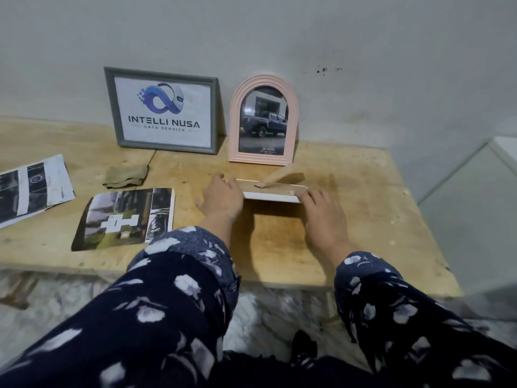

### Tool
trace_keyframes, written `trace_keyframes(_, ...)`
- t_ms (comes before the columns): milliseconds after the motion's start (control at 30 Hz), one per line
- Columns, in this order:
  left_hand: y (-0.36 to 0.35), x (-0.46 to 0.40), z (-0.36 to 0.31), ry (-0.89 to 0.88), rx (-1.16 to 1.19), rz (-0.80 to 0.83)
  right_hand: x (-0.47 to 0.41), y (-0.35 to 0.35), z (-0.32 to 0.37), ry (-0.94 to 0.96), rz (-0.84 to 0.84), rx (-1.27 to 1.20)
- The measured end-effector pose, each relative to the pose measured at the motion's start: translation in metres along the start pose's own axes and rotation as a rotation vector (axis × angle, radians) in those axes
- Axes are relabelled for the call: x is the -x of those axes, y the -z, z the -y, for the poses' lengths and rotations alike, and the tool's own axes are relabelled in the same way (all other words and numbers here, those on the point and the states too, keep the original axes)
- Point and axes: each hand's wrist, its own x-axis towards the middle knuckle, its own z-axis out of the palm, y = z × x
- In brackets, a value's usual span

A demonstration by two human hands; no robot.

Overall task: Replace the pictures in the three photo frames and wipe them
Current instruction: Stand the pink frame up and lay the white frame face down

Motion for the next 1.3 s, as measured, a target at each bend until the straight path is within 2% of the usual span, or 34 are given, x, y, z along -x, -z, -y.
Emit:
trace_keyframes(133,-0.012,0.007,0.02,-0.011,-0.053,-0.023,0.025,-0.017,0.0,0.07,0.06,0.111)
trace_keyframes(267,-0.019,0.01,0.042,-0.043,-0.086,0.04,0.042,-0.035,-0.003,0.117,0.148,0.186)
trace_keyframes(400,-0.026,0.011,0.058,-0.081,-0.126,0.081,0.048,-0.05,-0.005,0.157,0.191,0.125)
trace_keyframes(533,-0.03,0.014,0.066,-0.181,-0.197,0.067,0.043,-0.048,-0.004,0.081,0.146,0.01)
trace_keyframes(633,-0.031,0.014,0.077,-0.273,-0.262,0.043,0.022,-0.04,0.001,0.044,0.169,-0.015)
trace_keyframes(800,-0.032,0.004,0.101,-0.36,-0.377,0.153,-0.034,-0.046,0.023,0.076,0.206,-0.078)
trace_keyframes(900,-0.034,0.006,0.107,-0.425,-0.471,0.134,-0.062,-0.055,0.04,0.09,0.252,-0.073)
trace_keyframes(1133,-0.037,0.004,0.108,-0.425,-0.525,0.127,-0.114,-0.089,0.074,0.145,0.466,-0.059)
trace_keyframes(1300,-0.038,0.0,0.107,-0.41,-0.538,0.119,-0.126,-0.106,0.084,0.217,0.32,-0.068)
